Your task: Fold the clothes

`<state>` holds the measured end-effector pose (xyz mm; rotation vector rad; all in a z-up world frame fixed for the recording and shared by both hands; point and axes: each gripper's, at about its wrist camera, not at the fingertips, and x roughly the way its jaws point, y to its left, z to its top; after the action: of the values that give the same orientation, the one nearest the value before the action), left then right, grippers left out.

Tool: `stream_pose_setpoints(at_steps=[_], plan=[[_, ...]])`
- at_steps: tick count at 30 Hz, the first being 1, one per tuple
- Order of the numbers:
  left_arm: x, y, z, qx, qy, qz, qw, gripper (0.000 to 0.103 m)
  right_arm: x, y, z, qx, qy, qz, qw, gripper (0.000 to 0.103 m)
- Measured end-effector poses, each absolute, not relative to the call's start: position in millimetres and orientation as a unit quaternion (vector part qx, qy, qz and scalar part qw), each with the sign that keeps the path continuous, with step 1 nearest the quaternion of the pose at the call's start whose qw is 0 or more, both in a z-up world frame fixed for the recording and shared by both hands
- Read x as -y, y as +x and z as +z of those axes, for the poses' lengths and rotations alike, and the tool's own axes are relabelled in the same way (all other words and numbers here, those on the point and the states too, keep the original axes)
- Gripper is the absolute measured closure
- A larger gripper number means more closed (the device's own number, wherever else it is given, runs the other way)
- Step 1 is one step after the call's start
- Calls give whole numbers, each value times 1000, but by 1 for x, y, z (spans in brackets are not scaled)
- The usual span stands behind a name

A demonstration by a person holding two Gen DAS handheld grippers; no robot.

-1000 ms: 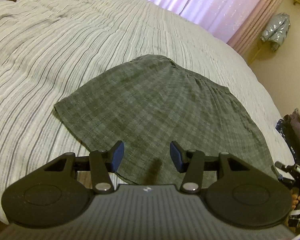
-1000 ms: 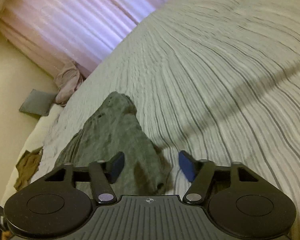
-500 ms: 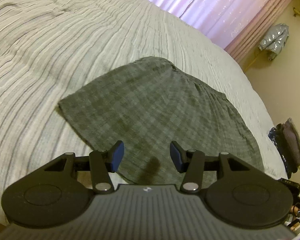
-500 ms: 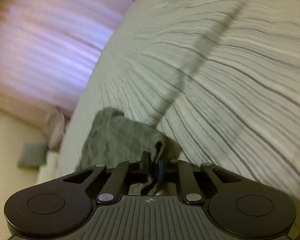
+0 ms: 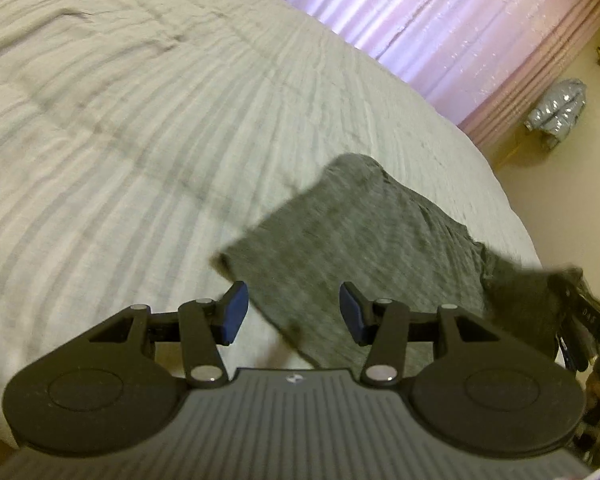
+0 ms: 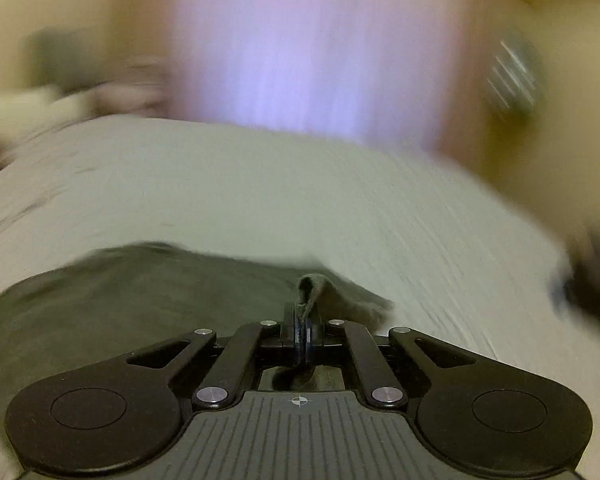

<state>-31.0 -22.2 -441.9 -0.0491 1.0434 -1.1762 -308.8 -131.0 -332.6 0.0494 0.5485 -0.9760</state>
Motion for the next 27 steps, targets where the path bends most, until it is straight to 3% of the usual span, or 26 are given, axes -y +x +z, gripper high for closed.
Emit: stream_pose_setpoints(at_steps=[5, 7, 9, 10, 11, 12, 13, 19, 24, 27], plan=[[5, -9, -441, -477, -22, -508, 717, 57, 33, -207, -378, -311, -101, -309, 893, 100], [2, -6, -441, -479, -23, -510, 714, 57, 12, -189, -407, -372, -108, -261, 884, 99], [2, -8, -442, -479, -22, -516, 709, 57, 4, -196, -414, -376, -90, -240, 890, 98], [2, -9, -443, -480, -22, -520, 707, 57, -1, -205, -413, -372, -84, -238, 893, 83], [4, -11, -444, -482, -22, -525, 702, 57, -2, -215, -408, -362, -78, -246, 896, 43], [6, -13, -445, -484, -22, -530, 696, 57, -1, -225, -403, -349, -71, -257, 899, 28], [10, -17, -445, -484, -22, -538, 690, 57, 3, -235, -396, -334, -62, -270, 901, 23], [55, -36, -443, -472, 8, -591, 654, 58, 34, -305, -364, -297, 6, -378, 877, 24], [86, -49, -451, -470, 61, -603, 641, 62, 36, -347, -368, -335, 38, -421, 842, 30], [91, -53, -455, -474, 66, -606, 635, 65, 31, -359, -377, -352, 50, -421, 834, 39]])
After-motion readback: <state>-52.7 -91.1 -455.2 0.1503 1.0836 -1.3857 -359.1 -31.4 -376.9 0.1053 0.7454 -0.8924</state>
